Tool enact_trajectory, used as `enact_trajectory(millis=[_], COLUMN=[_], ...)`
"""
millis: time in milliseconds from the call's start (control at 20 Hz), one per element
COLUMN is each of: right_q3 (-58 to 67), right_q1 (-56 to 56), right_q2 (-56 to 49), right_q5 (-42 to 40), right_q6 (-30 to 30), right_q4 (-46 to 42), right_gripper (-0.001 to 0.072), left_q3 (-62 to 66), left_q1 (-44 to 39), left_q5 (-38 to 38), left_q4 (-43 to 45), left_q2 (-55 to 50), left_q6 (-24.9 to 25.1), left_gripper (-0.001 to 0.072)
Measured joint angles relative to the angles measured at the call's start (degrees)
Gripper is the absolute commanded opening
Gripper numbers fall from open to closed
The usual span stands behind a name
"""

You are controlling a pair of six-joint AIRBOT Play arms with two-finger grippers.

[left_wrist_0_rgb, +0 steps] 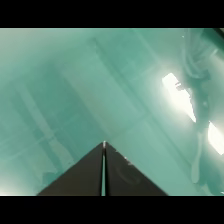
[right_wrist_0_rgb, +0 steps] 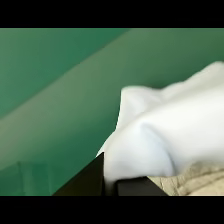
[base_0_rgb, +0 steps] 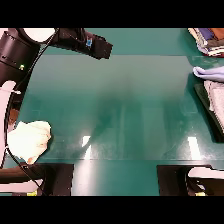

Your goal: Fold the shirts.

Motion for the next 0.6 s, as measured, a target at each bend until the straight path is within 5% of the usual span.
enact_trajectory(millis=[400, 600], right_q3=[14.9, 16.9], right_q1=[-3.5, -6.4], right_q2=[0.1, 0.3], right_q5=[9.0, 17.9], right_q6=[0.4, 1.9], right_q4=[2.3, -5.6], right_gripper=[0.0013, 0.0014], left_q3=[0.0, 0.0], left_q1=[0.0, 0.0], left_q5=[0.0, -0.1], left_q4=[0.2, 0.3], left_q2=[0.0, 0.0], left_q6=[0.1, 0.1], left_gripper=[0.0029, 0.0029])
